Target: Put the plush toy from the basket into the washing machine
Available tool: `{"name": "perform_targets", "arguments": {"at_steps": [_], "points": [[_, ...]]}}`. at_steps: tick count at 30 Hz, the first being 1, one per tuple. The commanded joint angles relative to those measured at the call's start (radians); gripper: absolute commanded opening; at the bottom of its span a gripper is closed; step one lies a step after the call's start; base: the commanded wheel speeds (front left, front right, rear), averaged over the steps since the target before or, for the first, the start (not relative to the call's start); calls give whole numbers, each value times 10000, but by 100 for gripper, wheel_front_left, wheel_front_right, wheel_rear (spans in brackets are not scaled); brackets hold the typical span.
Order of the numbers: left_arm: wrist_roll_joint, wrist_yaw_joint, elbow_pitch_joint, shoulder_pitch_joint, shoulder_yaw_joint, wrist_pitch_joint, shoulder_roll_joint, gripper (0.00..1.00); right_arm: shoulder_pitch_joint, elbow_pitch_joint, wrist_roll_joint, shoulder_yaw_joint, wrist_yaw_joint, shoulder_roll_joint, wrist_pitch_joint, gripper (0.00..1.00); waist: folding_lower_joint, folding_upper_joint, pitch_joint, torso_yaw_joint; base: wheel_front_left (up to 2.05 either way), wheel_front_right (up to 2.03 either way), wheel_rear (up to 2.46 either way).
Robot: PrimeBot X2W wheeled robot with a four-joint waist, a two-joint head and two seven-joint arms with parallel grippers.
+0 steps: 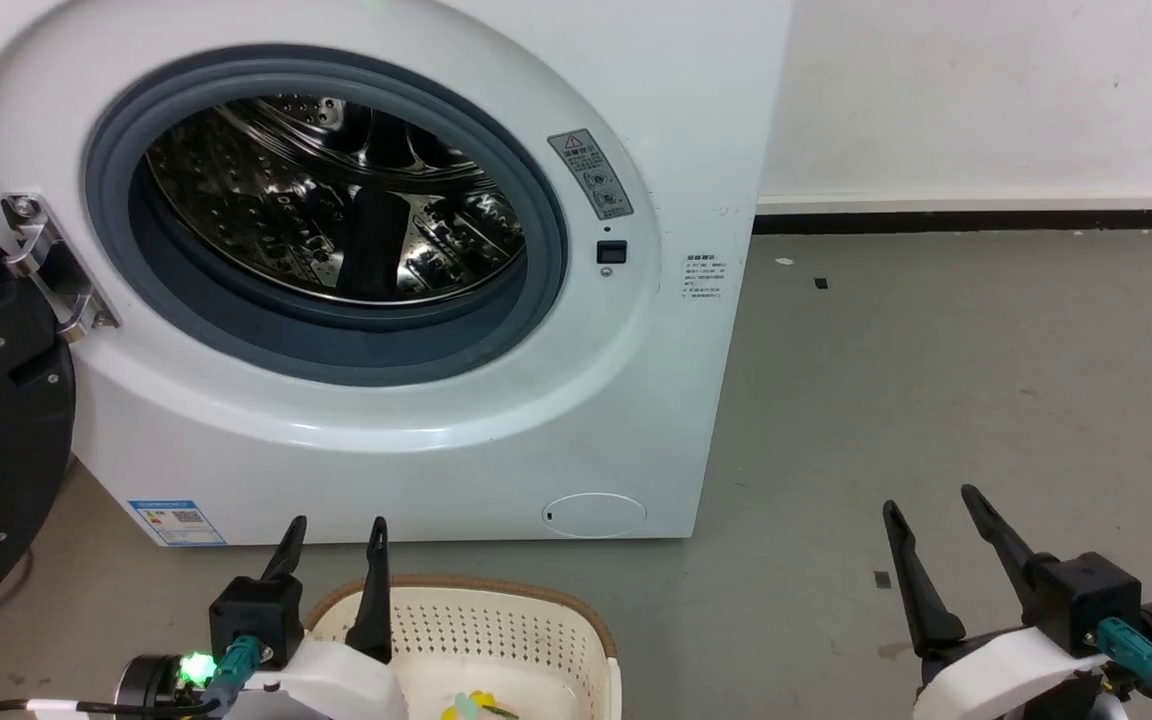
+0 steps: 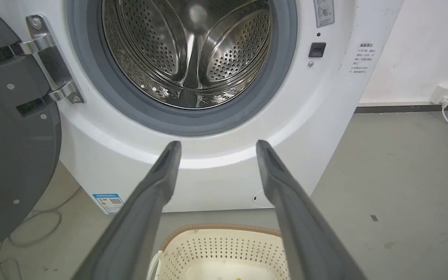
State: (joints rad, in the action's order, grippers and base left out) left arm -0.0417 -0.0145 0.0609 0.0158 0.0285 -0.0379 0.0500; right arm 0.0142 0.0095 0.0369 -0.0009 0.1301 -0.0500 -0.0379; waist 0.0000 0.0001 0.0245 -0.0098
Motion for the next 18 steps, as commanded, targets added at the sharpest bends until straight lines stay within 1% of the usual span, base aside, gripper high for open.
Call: {"name": "perform_targets", "arguments": {"at_steps": [1, 18], "points": [[-70, -18, 76, -101, 49, -84, 2, 100, -82, -20, 118, -26, 1, 0, -86, 100, 0, -1, 25, -11, 0, 0, 0], [-372, -49, 1043, -553, 265, -440, 12, 100, -288, -222, 281, -45, 2, -1, -441, 100, 0, -1, 621, -248, 0, 0, 0]]}}
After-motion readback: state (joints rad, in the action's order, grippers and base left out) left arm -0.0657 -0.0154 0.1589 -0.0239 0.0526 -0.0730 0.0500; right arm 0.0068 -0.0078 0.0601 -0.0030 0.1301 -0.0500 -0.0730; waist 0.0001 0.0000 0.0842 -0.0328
